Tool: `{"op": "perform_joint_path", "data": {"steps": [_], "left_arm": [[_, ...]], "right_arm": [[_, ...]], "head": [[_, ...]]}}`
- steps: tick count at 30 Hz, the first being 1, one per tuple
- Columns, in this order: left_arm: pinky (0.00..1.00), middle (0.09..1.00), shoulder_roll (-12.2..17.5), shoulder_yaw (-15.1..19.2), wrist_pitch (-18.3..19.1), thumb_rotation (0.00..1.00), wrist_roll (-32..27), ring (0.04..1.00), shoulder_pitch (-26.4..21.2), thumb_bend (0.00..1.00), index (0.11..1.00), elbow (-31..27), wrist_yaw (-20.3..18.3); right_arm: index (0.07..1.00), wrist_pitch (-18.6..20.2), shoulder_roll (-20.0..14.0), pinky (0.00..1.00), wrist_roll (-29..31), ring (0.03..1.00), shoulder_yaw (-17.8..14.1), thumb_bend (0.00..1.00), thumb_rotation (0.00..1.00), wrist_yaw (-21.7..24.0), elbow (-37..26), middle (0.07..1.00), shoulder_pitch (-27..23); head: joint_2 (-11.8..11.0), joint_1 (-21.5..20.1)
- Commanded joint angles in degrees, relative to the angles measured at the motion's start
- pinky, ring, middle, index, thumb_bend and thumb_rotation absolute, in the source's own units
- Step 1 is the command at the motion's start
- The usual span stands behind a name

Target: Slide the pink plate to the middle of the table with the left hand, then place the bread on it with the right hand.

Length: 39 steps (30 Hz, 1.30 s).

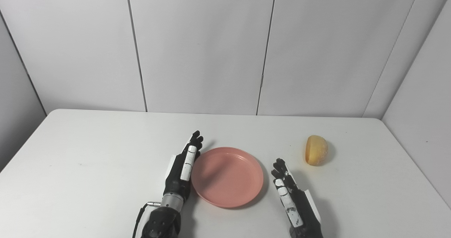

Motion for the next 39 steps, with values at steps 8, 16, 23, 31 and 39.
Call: {"op": "perform_joint_path", "data": {"steps": [8, 16, 23, 31, 39], "left_arm": [[1.0, 0.96, -0.6, 0.5, -3.3, 1.0, 0.5, 0.971, -0.1, 0.73, 0.934, 2.2, 0.6], [0.98, 0.966, -0.5, 0.3, -6.6, 1.0, 1.3, 0.97, -0.5, 0.73, 0.936, 4.2, 1.4], [0.97, 0.959, -1.0, 1.5, -6.9, 1.0, 1.1, 0.961, -0.4, 0.76, 0.916, 4.4, 2.5], [0.95, 0.945, -0.9, 1.8, -6.5, 1.0, 1.6, 0.941, -0.8, 0.76, 0.913, 4.8, 3.5], [0.95, 0.939, -0.9, 1.8, -7.0, 1.0, 1.5, 0.936, -1.0, 0.73, 0.913, 5.3, 3.5]], "right_arm": [[0.973, -4.1, -1.8, 1.0, -1.6, 0.977, -1.0, 0.62, 0.84, -0.9, -2.5, 0.968, -2.7], [0.94, -2.9, -4.7, 0.88, -16.4, 0.908, -1.6, 0.64, 0.76, -7.1, -9.3, 0.934, -5.1], [0.927, -0.1, -6.4, 0.83, -24.6, 0.867, -2.8, 0.63, 0.61, -9.5, -13.5, 0.913, -7.4], [0.921, 3.6, -9.5, 0.8, -31.3, 0.865, -4.1, 0.66, 0.5, -9.9, -12.1, 0.9, -11.0], [0.933, 5.7, -15.2, 0.82, -33.5, 0.91, -4.0, 0.68, 0.43, -7.6, -7.4, 0.933, -14.6]], "head": [[-0.3, 0.0], [-0.8, -0.3], [-0.7, -1.0], [-1.3, -1.5], [-1.5, -1.6]]}}
